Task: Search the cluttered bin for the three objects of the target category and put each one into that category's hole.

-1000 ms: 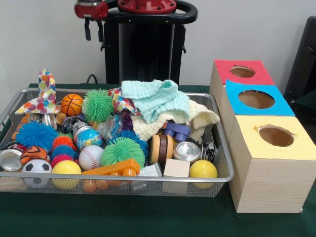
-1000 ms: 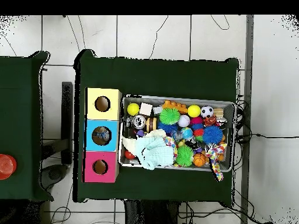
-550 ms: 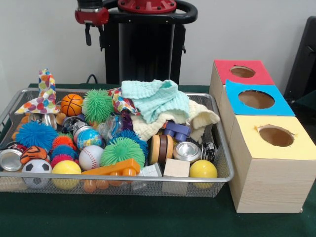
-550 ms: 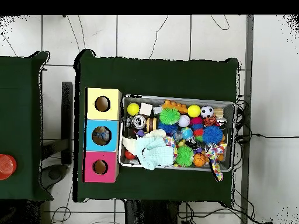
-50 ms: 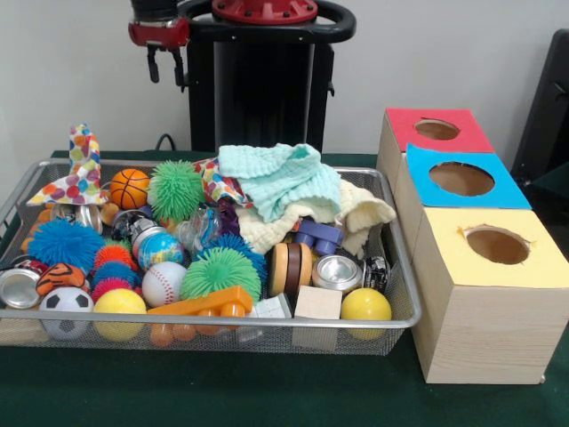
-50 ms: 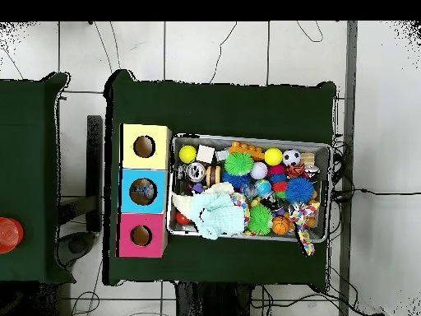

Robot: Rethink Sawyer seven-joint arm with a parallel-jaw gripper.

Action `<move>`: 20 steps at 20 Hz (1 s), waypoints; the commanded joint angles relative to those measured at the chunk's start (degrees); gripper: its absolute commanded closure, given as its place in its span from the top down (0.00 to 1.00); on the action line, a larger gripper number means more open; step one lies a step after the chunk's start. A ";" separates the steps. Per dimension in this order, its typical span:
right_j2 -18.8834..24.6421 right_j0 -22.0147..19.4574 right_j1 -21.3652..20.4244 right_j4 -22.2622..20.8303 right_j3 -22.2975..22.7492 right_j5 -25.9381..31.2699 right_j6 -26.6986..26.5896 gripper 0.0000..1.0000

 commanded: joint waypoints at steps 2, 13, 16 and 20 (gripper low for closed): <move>19.43 -17.20 -4.20 4.13 -3.14 23.22 -33.02 1.00; 26.51 -19.59 -16.14 12.84 -0.37 33.77 -40.48 1.00; 26.50 -21.04 -15.72 12.43 1.02 31.33 -38.51 1.00; 24.18 -23.12 -13.52 7.67 2.23 26.02 -34.43 1.00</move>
